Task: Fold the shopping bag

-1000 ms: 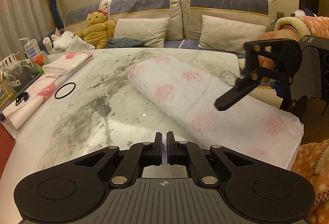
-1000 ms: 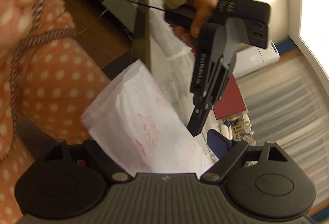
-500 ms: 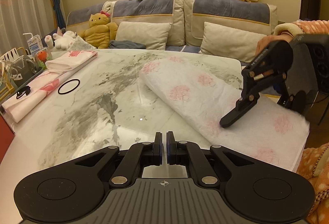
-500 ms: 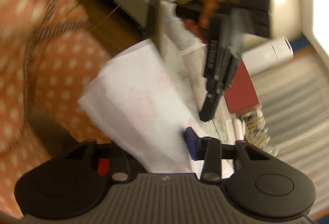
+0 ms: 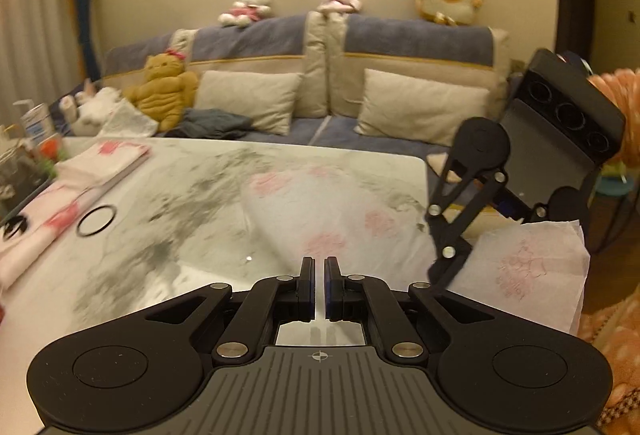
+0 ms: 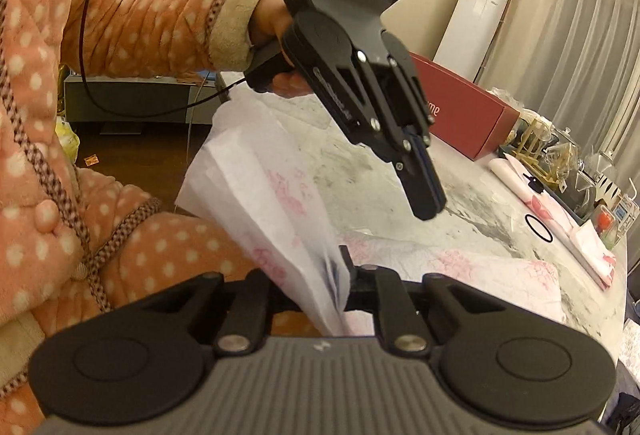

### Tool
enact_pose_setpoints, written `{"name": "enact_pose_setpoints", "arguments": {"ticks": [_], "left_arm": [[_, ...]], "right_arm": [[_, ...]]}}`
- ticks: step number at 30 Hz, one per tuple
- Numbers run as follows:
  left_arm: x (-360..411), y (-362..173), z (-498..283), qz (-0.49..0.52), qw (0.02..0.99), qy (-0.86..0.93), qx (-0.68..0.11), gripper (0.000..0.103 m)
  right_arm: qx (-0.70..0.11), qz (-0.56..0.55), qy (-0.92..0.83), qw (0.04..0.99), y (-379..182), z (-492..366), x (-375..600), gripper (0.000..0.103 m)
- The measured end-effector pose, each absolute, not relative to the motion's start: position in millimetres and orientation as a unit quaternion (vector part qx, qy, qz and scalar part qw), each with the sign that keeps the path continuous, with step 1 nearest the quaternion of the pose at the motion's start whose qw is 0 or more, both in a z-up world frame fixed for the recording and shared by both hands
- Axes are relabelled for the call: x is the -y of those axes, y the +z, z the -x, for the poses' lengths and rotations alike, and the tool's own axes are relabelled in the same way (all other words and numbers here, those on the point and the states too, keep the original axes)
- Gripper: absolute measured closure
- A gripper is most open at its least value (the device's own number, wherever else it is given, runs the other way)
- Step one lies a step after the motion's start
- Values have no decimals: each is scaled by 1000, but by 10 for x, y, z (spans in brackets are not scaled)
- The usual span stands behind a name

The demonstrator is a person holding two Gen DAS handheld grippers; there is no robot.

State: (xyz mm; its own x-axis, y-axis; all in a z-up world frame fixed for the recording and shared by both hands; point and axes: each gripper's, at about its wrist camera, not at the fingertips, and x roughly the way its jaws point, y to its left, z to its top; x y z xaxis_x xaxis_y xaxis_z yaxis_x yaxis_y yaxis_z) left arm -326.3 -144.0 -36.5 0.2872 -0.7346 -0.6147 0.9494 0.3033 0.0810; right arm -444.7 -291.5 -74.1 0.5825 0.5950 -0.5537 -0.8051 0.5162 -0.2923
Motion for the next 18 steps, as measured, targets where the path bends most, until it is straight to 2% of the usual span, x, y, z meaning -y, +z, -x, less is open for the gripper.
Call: {"name": "enact_pose_setpoints", "arguments": {"ticks": [4, 6, 8, 10, 11, 12, 13, 17, 18], "left_arm": [[1637, -483, 3346, -294, 740, -550, -252, 100], [1643, -482, 3339, -292, 741, -547, -258, 100], [1619, -482, 3343, -284, 743, -547, -259, 100], [1597, -479, 3338, -276, 744, -549, -264, 100], [1591, -476, 3342, -275, 743, -550, -264, 100], [1588, -472, 3348, -276, 742, -551, -265, 100], [1588, -467, 3354, -278, 740, -552, -264, 100], [1558, -460, 3362, -275, 735, -560, -267, 101], [1552, -462, 3352, -272, 734, -561, -269, 101]], "right_arm": [[-185, 281, 403, 851, -781, 4525, 2923, 91], [-163, 312, 383, 854, -793, 4594, 2889, 75], [-145, 337, 365, 856, -788, 4662, 2927, 66], [-154, 320, 363, 861, -732, 4640, 3019, 68], [-163, 300, 365, 866, -696, 4606, 3072, 76], [-173, 271, 369, 872, -650, 4556, 3128, 94], [-182, 237, 373, 879, -597, 4500, 3185, 100], [-190, 175, 372, 892, -563, 4360, 3333, 99], [-188, 184, 364, 894, -599, 4353, 3325, 89]]}}
